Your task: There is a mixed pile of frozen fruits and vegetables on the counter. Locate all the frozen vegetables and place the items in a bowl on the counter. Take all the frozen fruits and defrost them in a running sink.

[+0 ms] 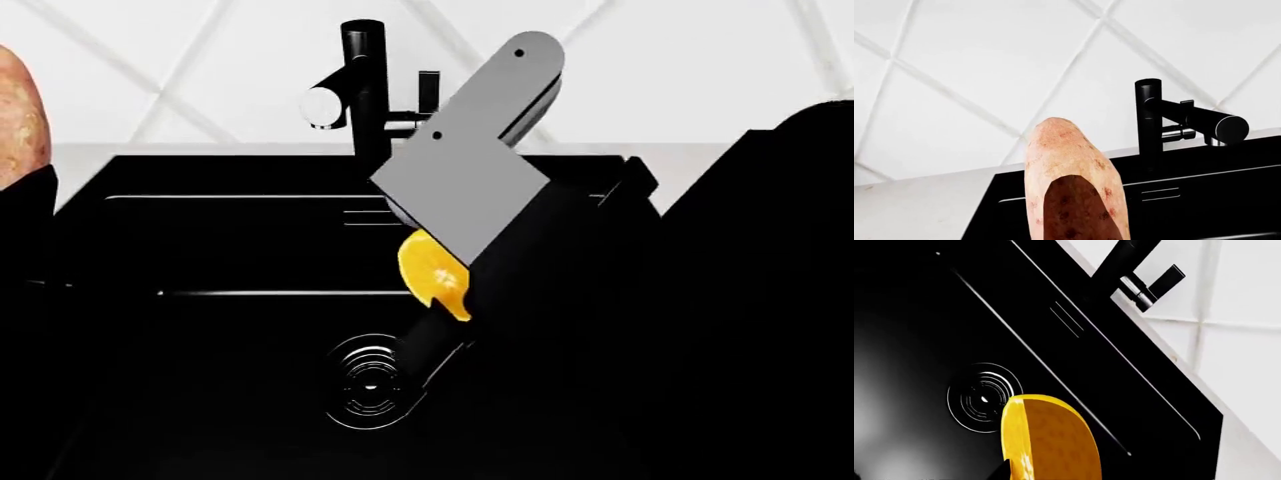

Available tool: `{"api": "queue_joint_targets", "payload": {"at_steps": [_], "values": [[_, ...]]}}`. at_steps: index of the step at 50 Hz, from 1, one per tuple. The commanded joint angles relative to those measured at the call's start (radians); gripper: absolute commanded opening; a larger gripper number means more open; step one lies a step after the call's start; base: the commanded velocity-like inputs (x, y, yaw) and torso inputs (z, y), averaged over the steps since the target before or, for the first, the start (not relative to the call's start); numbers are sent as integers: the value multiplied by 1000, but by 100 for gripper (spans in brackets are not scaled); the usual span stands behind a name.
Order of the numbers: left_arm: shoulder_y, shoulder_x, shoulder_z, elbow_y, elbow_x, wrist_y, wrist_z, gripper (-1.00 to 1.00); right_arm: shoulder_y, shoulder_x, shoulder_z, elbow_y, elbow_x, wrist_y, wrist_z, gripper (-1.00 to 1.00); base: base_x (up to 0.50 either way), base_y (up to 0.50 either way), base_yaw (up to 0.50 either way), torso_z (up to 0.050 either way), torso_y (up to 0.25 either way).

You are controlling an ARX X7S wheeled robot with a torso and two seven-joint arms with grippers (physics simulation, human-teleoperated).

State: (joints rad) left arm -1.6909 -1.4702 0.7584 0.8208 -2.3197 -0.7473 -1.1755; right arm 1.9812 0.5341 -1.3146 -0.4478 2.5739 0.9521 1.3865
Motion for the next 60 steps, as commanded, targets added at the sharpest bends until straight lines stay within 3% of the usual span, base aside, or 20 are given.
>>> {"api": "queue_joint_targets", "payload": {"at_steps": [1, 60], "values": [[-15, -9, -6, 2, 5, 15, 3, -100, -18, -70, -11, 24, -38, 6, -31, -100, 0, 0, 0, 0, 0], [43, -59, -21, 24, 40, 53, 49, -100, -199, -260, -46, 144, -331, 29, -232, -100, 0, 0, 0, 0, 0]]}}
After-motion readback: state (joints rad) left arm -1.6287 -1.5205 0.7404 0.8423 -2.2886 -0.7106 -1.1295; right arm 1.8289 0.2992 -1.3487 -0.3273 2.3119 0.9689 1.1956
